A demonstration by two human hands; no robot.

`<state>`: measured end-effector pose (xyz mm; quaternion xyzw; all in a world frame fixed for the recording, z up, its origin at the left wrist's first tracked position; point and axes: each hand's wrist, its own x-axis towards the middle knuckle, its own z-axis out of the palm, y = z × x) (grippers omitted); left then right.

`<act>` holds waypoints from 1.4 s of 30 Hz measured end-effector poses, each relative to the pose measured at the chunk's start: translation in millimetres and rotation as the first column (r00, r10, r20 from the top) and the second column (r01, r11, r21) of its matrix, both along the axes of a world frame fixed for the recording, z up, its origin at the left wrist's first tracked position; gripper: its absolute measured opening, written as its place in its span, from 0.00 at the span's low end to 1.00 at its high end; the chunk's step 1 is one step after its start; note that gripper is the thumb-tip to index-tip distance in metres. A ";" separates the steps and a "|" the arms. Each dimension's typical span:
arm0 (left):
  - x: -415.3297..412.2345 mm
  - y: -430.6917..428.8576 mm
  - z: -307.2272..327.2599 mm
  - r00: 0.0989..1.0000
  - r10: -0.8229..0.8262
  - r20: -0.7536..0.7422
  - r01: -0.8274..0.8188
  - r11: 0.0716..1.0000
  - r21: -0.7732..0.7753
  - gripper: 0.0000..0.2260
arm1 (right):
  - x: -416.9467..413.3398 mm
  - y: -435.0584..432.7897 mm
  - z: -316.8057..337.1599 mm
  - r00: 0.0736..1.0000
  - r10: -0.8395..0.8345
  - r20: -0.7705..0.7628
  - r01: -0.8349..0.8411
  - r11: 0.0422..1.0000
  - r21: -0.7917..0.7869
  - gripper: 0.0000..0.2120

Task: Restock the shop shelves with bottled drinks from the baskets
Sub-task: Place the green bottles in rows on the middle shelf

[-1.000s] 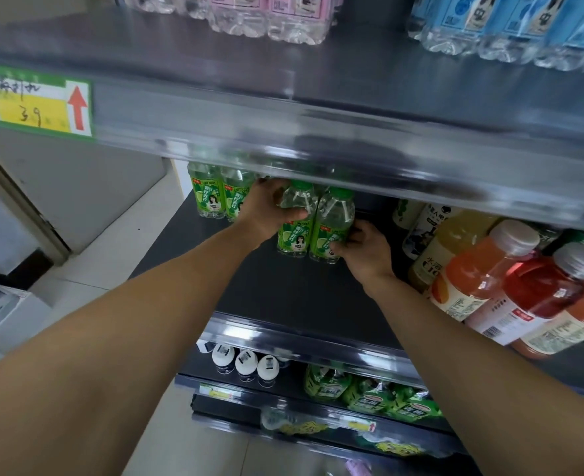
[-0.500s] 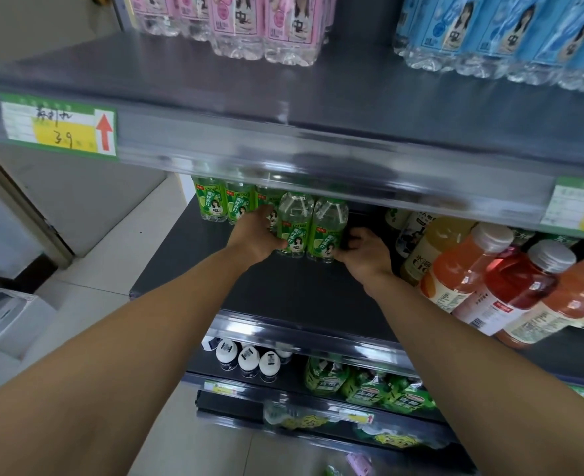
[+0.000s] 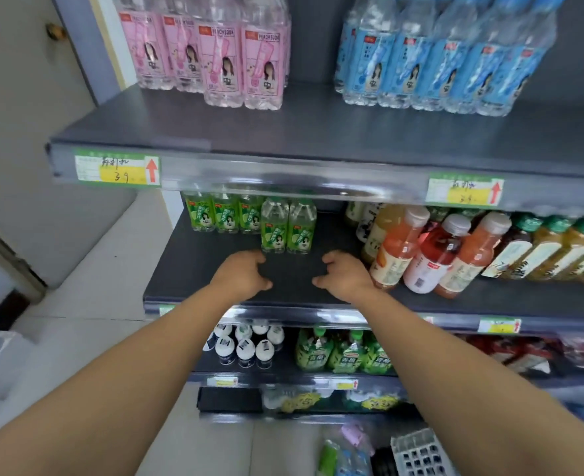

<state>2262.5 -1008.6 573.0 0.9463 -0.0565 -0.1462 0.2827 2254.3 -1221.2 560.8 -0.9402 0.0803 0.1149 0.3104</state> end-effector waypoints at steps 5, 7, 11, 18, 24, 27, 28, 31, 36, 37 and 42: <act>-55.9 -18.0 3.1 0.985 -0.168 0.029 0.167 0.986 0.026 0.27 | -77.6 -19.2 8.6 0.993 -0.092 0.079 0.098 0.991 -0.086 0.26; -78.7 -31.2 1.5 0.970 -0.242 0.036 0.240 0.970 0.045 0.25 | -113.3 -34.0 9.2 0.988 -0.142 0.060 0.148 0.982 -0.114 0.25; -123.2 -67.1 -5.5 0.938 -0.348 0.010 0.347 0.937 0.051 0.24 | -183.8 -71.2 7.0 0.969 -0.247 -0.025 0.239 0.956 -0.169 0.25; -199.9 -162.5 -25.9 0.808 -0.589 -0.016 0.589 0.806 0.060 0.22 | -309.1 -155.0 -6.7 0.887 -0.454 -0.089 0.427 0.878 -0.216 0.16; -276.4 -260.2 -51.5 0.702 -0.710 -0.062 0.712 0.702 0.011 0.22 | -411.3 -227.1 -31.7 0.797 -0.591 -0.129 0.553 0.798 -0.237 0.17; -316.2 -308.3 -66.1 0.673 -0.736 -0.074 0.738 0.675 -0.004 0.22 | -457.0 -267.7 -49.0 0.751 -0.636 -0.180 0.596 0.769 -0.232 0.18; -328.7 -323.8 -70.9 0.666 -0.742 -0.076 0.744 0.668 -0.010 0.22 | -470.4 -280.8 -54.3 0.738 -0.644 -0.202 0.603 0.763 -0.233 0.18; -363.1 -370.9 -88.6 0.643 -0.759 -0.105 0.759 0.650 -0.048 0.18 | -505.3 -319.1 -70.6 0.715 -0.650 -0.257 0.602 0.759 -0.246 0.18; -404.8 -441.1 -123.9 0.586 -0.787 -0.195 0.800 0.600 -0.018 0.21 | -545.4 -372.2 -102.9 0.707 -0.631 -0.319 0.578 0.776 -0.253 0.22; -411.6 -452.6 -132.7 0.570 -0.790 -0.226 0.811 0.585 -0.002 0.22 | -550.5 -380.1 -109.9 0.709 -0.626 -0.326 0.572 0.780 -0.253 0.22; -443.0 -496.7 -177.3 0.553 -0.707 -0.441 0.805 0.589 0.065 0.29 | -562.2 -408.0 -143.4 0.730 -0.614 -0.300 0.546 0.788 -0.284 0.21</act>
